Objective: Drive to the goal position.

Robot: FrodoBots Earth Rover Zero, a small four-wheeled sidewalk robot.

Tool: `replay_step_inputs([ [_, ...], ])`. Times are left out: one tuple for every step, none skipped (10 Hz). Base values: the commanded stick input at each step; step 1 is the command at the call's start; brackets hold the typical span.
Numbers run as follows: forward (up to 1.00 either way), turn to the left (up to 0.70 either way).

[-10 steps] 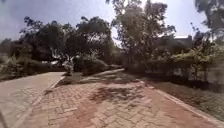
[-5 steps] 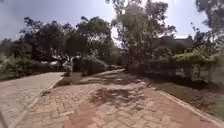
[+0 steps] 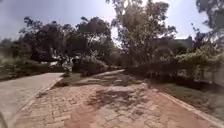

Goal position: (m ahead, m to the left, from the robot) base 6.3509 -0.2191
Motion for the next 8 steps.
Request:
replay_step_inputs([
  [0.3,0.0],
  [0.3,0.0],
  [0.3,0.0],
  [0.3,0.0],
  [0.3,0.0],
  [0.3,0.0],
  [0.3,0.0],
  [0.3,0.0],
])
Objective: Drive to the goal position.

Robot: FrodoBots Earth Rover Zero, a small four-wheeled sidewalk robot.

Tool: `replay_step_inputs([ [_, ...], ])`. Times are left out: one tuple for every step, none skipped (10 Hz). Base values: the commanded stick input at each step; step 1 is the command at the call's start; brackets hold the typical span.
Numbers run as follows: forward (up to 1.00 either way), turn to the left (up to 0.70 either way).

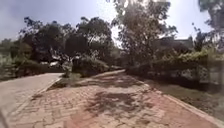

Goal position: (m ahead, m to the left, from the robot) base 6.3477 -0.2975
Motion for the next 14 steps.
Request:
replay_step_inputs([
  [0.3,0.0],
  [0.3,0.0],
  [0.3,0.0],
  [0.3,0.0],
  [0.3,0.0],
  [0.3,0.0],
  [0.3,0.0],
  [0.3,0.0],
  [0.3,0.0],
  [0.3,0.0],
  [0.3,0.0],
  [0.3,0.0],
  [0.3,0.0],
  [0.3,0.0],
])
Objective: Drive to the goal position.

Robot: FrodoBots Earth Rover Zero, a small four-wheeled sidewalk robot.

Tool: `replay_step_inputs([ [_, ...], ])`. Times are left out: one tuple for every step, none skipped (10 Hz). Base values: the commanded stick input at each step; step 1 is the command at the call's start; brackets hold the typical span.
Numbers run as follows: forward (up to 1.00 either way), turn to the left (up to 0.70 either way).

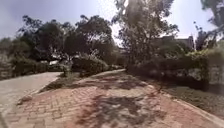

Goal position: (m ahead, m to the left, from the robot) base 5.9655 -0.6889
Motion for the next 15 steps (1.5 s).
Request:
replay_step_inputs([
  [0.3,0.0],
  [0.3,0.0],
  [0.3,0.0],
  [0.3,0.0],
  [0.3,0.0],
  [0.3,0.0],
  [0.3,0.0],
  [0.3,0.0],
  [0.3,0.0],
  [0.3,0.0],
  [0.3,0.0],
  [0.3,0.0],
  [0.3,0.0],
  [0.3,0.0],
  [0.3,0.0],
])
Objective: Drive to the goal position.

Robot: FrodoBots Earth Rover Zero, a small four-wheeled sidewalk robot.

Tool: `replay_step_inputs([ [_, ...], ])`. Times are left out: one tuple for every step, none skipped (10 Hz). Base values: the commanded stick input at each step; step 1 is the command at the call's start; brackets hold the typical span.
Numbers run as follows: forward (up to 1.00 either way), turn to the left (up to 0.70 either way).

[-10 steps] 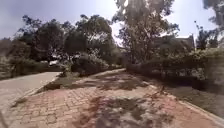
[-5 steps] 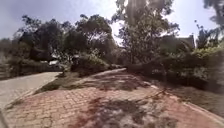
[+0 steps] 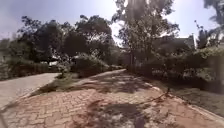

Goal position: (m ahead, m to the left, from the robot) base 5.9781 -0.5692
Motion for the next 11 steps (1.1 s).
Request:
replay_step_inputs([
  [0.3,0.0],
  [0.3,0.0],
  [0.3,0.0],
  [0.3,0.0],
  [0.3,0.0],
  [0.3,0.0],
  [0.3,0.0],
  [0.3,0.0],
  [0.3,0.0],
  [0.3,0.0],
  [0.3,0.0],
])
